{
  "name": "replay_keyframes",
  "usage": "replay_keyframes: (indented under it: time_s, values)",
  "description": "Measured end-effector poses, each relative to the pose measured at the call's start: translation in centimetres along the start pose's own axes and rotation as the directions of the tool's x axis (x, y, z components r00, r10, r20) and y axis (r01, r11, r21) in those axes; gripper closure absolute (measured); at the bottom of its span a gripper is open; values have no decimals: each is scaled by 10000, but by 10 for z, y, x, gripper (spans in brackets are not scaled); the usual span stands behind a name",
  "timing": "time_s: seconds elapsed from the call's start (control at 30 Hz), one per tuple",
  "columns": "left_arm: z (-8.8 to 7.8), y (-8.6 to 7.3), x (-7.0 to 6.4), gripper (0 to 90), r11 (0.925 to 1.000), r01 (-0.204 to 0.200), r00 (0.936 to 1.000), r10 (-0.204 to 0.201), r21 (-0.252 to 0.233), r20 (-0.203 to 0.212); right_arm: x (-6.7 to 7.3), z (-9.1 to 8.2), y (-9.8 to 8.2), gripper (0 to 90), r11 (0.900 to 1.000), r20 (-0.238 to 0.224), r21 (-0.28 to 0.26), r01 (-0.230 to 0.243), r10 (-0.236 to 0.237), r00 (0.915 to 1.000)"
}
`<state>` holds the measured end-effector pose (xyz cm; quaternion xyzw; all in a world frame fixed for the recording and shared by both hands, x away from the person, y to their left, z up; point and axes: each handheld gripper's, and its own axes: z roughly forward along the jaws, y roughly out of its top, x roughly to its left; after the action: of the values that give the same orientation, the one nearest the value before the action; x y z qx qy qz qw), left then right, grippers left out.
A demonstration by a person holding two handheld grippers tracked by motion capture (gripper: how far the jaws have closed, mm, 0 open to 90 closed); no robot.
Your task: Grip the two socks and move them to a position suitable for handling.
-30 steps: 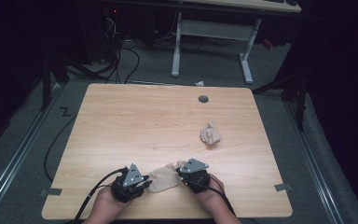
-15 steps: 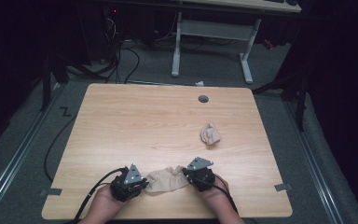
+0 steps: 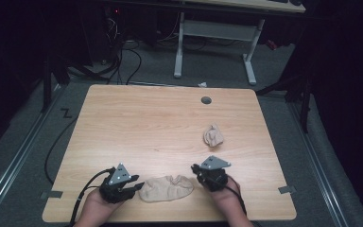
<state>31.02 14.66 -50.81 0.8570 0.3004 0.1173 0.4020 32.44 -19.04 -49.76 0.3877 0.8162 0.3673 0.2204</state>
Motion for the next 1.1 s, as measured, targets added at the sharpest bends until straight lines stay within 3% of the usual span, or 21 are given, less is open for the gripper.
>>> replay_keyframes:
  time_s: [0.03,0.07,0.1,0.17,0.23,0.3,0.33,0.37,0.43,0.5,0.57,0.6,0.67,0.77,0.87,1.1]
  values:
    - [-2,-1,5,582,9996,203,9996,-206,-180,-174,-14,-1,4,824,9993,366,-146,-345,350,9987]
    - [-2,-1,5,564,9996,203,9996,-206,-180,-174,-14,-1,4,824,9993,366,-146,-345,350,9987]
    - [-2,-2,9,545,9993,280,9987,-291,-246,-429,-37,-2,11,826,9946,778,-369,-968,994,9920]
    - [-2,-3,11,531,9993,290,9979,-303,-251,-564,-55,1,17,833,9912,1247,-408,-1262,1304,9836]
    - [-1,-3,13,528,9988,371,9975,-389,-316,-582,-79,8,27,815,9806,1644,-380,-1922,1959,9667]
    - [-1,-4,15,527,9988,380,9971,-400,-317,-648,-96,15,35,726,9725,1904,-276,-2314,2324,9538]
    - [-1,-4,15,526,9988,380,9971,-400,-317,-648,-96,15,35,726,9725,1904,-276,-2314,2324,9538]
    - [-1,-4,16,525,9988,384,9967,-404,-290,-705,-114,25,42,665,9602,2165,-110,-2790,2747,9368]
    - [-1,-4,17,524,9989,379,9966,-399,-288,-726,-125,34,45,621,9514,2206,162,-3075,2966,9292]
    - [-2,-5,18,524,9986,415,9965,-437,-326,-708,-132,45,44,617,9395,2377,539,-3382,3169,9182]
    - [-4,-5,19,525,9984,438,9964,-464,-369,-714,-138,56,39,630,9292,2486,966,-3568,3246,9126]
    - [-5,-5,19,525,9983,450,9965,-475,-368,-693,-139,60,36,669,9242,2545,1213,-3620,3235,9113]
    - [-5,-5,20,525,9981,461,9963,-489,-408,-706,-137,67,28,790,9194,2478,1650,-3570,3117,9173]
    - [-6,-5,20,525,9979,488,9962,-516,-416,-706,-130,67,22,828,9227,2219,1556,-3527,3153,9227]
    - [-6,-4,20,525,9981,442,9964,-472,-439,-708,-116,64,21,830,9361,2098,1591,-3136,2784,9373]
    - [-4,-3,17,526,9984,366,9969,-395,-428,-682,-73,52,10,828,9555,1677,1352,-2620,2386,9565]
